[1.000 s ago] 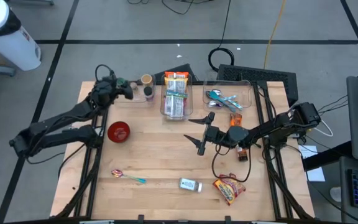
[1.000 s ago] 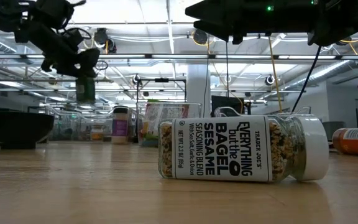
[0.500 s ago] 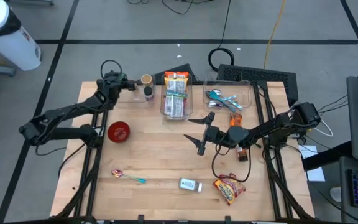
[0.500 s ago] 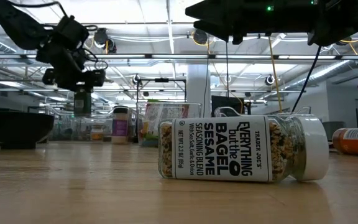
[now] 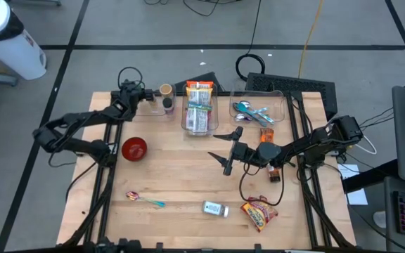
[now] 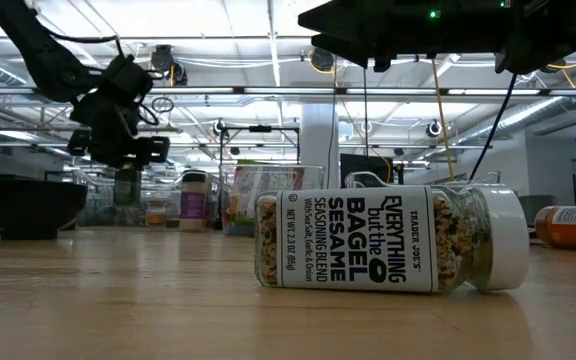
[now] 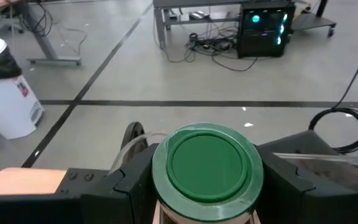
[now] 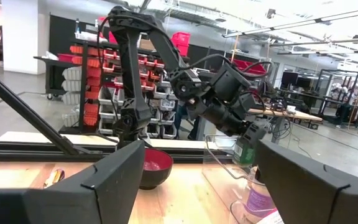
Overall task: Pick & Place Food Item
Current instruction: Put the green seasoning bottle into the left transparent bin
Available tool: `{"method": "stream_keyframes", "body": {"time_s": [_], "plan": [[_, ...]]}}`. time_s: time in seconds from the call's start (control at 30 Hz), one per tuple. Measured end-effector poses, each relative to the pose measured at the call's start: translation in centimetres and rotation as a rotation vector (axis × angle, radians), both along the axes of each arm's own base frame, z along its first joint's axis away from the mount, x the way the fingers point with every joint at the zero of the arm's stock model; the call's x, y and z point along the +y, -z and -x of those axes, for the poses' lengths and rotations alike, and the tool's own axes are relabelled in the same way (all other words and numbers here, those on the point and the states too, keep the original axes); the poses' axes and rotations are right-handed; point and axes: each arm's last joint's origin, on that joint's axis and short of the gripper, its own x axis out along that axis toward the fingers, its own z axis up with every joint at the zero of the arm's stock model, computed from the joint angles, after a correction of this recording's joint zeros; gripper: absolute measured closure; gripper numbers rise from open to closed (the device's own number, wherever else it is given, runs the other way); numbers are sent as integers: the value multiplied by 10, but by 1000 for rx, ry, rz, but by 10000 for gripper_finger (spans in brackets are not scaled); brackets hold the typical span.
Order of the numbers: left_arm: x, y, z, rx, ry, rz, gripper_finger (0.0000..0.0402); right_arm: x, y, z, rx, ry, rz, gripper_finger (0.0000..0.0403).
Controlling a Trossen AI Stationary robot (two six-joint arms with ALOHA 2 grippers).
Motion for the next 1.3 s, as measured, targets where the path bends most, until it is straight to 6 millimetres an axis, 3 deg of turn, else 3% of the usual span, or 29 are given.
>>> {"method": "stream_keyframes", "body": {"time_s": [0.9,1.3], "plan": [[15,31,-9,11,-50,17,195,0,0,0,1,1,3,110],[16,32,-9,10,-55,19,195,0,0,0,1,0,3,110]]}}
